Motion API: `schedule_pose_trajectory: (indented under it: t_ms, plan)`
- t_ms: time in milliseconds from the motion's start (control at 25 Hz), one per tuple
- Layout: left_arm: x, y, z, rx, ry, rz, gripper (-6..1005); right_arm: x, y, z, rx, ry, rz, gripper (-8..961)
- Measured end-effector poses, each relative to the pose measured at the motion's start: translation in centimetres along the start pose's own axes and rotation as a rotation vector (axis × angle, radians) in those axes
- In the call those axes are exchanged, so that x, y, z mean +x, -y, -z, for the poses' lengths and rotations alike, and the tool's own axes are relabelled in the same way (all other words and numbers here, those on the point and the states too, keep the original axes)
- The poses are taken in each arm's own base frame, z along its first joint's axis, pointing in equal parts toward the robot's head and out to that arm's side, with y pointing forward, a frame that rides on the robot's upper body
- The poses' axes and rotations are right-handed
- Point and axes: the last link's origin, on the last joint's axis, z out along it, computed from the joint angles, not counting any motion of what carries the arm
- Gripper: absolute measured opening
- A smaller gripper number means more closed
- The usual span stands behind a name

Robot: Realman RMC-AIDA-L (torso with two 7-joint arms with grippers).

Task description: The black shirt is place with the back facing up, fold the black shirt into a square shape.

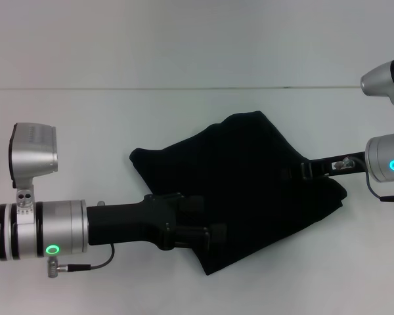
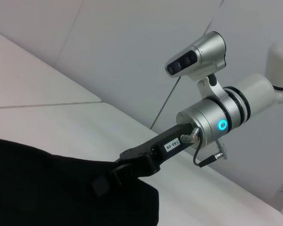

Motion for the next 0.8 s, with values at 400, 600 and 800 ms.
schedule_pose_trajectory:
  t_ms: [400, 600, 800]
  plan:
    - [0.3, 0.1, 0.0, 0.003, -0.007, -0.005, 867, -1.3, 0.3, 1.0, -0.017, 0.090, 0.028, 63]
    - [0.4, 0.2, 0.0, 0.007, -0.010, -0.002, 865, -2.7, 0.1, 2.4, -0.048, 0.131, 0.050, 63]
    - [0.4, 0.2, 0.0, 0.007, -0.010, 0.003, 863, -3.4, 0.3, 3.3, -0.039, 0.155, 0.064, 64]
